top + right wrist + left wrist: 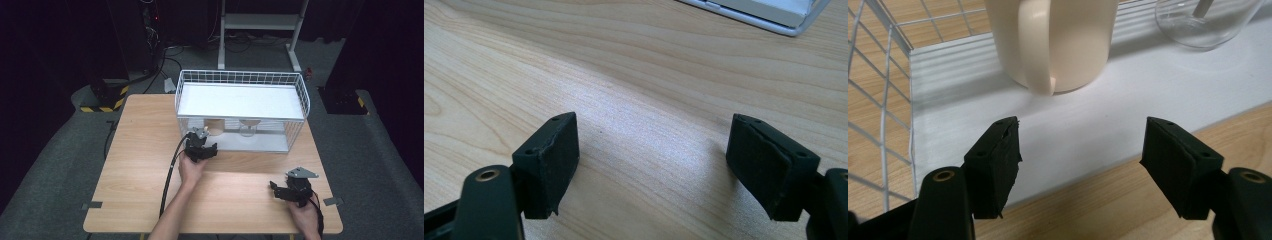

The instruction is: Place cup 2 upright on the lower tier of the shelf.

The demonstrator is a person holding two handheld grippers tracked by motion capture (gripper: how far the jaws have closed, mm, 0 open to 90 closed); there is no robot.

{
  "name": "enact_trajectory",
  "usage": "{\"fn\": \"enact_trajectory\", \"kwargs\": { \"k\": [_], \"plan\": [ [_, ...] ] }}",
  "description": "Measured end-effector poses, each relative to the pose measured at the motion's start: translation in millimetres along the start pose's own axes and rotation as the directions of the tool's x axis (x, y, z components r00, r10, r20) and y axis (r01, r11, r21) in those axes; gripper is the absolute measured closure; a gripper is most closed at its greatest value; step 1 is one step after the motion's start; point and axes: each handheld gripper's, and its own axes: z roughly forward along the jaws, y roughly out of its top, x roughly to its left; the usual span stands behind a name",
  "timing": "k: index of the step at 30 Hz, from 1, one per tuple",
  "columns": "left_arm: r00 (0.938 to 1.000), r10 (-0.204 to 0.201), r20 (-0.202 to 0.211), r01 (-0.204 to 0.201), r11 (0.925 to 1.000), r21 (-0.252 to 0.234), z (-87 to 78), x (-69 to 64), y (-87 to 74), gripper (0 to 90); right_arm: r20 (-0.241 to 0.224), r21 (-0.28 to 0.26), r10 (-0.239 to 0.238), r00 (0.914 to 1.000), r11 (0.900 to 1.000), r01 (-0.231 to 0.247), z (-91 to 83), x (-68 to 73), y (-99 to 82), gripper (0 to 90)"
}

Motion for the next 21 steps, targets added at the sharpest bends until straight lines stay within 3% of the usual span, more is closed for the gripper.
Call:
{"fn": "enact_trajectory", "kwargs": {
  "k": [7,13,20,21],
  "plan": [
    [0.999,-0.043,0.014,0.044,0.9983,-0.038,-12.3,5.8,-2.5,31.6,0.0,0.0,0.0,1.0,1.0,0.0,0.0,0.0,0.0,21.5],
    [0.9997,-0.015,0.019,0.016,0.999,-0.042,-22.4,5.6,-3.7,30.8,0.0,0.0,0.001,1.0,1.0,-0.001,0.0,0.0,0.0,21.5],
    [0.9983,-0.042,0.041,0.044,0.9973,-0.058,-31.0,5.3,-10.6,31.1,0.0,0.0,0.001,1.0,1.0,-0.001,0.0,0.0,0.0,21.5],
    [0.9991,-0.024,0.035,0.026,0.998,-0.057,-33.5,6.1,-12.7,31.0,0.0,0.0,0.001,1.0,1.0,-0.001,0.0,0.0,0.0,21.5]
  ]
}}
